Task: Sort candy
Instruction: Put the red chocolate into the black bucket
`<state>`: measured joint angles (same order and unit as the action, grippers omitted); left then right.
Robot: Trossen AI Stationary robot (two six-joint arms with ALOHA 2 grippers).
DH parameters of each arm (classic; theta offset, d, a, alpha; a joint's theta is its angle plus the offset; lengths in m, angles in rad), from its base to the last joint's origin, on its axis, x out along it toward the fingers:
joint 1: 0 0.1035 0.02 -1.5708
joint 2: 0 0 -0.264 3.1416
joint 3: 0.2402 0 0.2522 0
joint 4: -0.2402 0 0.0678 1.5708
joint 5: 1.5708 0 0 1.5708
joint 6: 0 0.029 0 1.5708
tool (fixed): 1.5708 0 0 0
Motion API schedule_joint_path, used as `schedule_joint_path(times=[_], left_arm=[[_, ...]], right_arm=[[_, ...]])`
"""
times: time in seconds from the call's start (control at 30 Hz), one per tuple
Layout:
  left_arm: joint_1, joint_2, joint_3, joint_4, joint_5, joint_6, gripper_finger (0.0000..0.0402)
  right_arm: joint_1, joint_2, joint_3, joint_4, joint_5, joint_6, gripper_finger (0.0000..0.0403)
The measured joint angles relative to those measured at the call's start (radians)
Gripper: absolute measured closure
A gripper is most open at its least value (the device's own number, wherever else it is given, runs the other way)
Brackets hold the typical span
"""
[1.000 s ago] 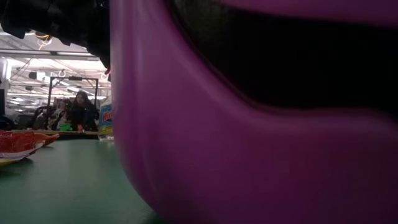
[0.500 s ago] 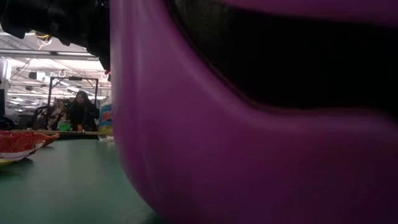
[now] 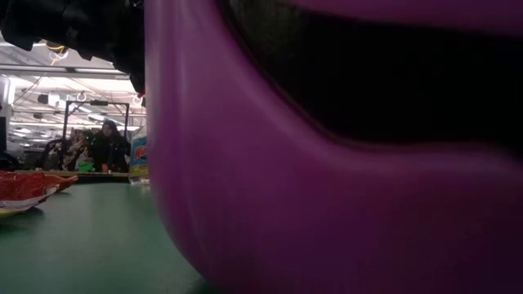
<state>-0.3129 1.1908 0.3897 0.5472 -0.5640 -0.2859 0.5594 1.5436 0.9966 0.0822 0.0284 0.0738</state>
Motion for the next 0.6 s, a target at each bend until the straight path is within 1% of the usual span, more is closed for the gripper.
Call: schedule_joint_path(times=[0.17,0.33,0.5,0.6], left_arm=[[0.000,0.000,0.000,0.000,0.001,0.000,0.0244],[0.000,0.000,0.000,0.000,0.043,0.001,0.0244],[0.000,0.000,0.000,-0.001,0.064,0.042,0.0244],[0.001,0.000,0.000,0.000,0.063,0.092,0.0244]], right_arm=[[-0.001,-0.017,0.000,-0.005,0.041,-0.030,0.0284],[-0.022,-0.054,0.000,-0.042,0.124,-0.078,0.0284],[-0.112,-0.071,0.000,-0.114,0.144,-0.066,0.0284],[-0.193,-0.067,0.000,-0.133,0.104,-0.046,0.0284]])
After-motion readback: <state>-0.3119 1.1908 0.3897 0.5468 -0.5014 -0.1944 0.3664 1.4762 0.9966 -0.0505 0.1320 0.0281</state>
